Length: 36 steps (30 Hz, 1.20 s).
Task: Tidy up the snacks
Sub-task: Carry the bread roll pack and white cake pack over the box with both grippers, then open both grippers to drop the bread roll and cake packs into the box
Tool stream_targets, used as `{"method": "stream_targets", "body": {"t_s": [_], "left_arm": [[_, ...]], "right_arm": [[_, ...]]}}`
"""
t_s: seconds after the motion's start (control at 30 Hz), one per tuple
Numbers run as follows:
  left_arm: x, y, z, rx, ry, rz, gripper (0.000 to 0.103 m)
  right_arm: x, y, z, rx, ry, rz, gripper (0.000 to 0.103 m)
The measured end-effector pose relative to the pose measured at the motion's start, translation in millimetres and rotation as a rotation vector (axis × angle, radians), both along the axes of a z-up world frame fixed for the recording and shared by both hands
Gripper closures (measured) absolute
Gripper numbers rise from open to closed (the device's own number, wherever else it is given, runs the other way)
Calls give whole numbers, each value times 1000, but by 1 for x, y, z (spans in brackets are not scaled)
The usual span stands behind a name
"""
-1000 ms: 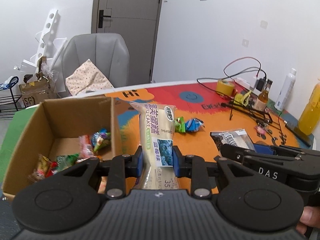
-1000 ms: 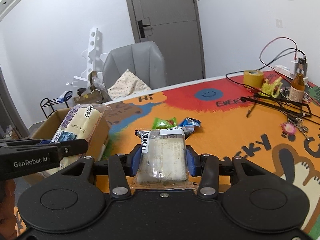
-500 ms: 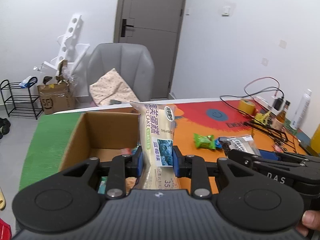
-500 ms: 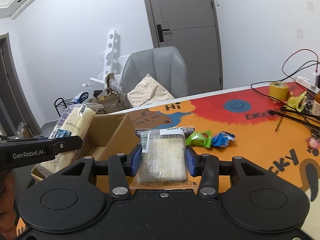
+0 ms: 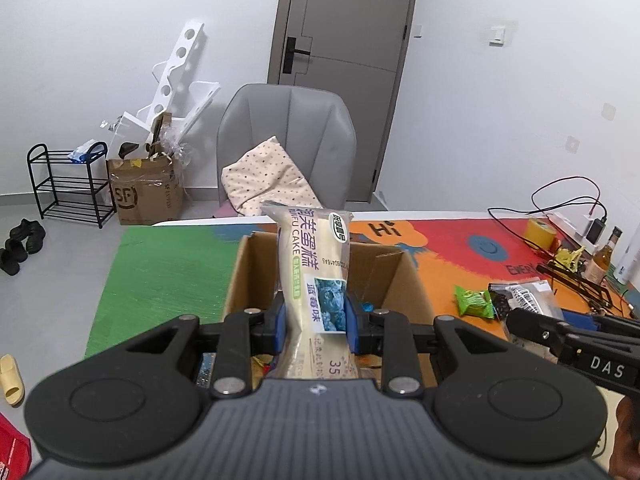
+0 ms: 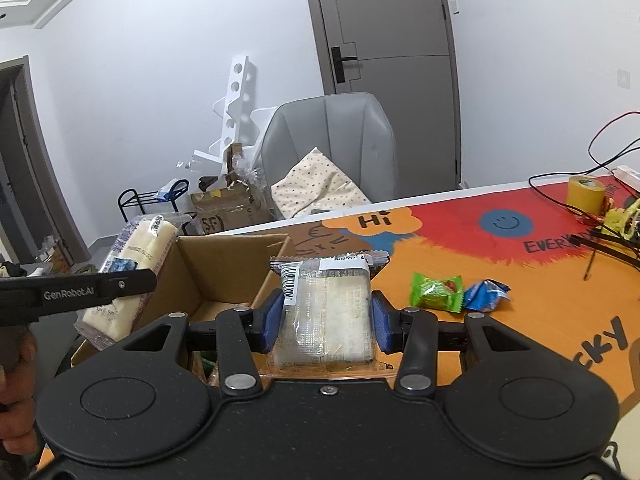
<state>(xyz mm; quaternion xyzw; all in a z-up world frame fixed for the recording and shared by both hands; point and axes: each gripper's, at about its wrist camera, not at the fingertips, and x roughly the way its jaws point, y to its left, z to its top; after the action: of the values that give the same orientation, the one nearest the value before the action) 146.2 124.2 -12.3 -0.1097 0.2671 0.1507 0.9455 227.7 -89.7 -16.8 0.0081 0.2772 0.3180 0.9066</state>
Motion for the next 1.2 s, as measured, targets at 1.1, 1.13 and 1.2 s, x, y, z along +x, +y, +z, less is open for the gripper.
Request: {"method": "stream_targets", "body": {"t_s": [1.1,1.13,1.2], "left_arm": [[-14,14,-6,-36,17,28,20],[-13,12,-5,-32,18,28,19],[-12,6,-5,-27,21,23,17]], "right_arm": [[-8,16,5,55,23,38,38],[-8,12,4,56,25,33,38],[-8,6,3,58,30,23,36]]}}
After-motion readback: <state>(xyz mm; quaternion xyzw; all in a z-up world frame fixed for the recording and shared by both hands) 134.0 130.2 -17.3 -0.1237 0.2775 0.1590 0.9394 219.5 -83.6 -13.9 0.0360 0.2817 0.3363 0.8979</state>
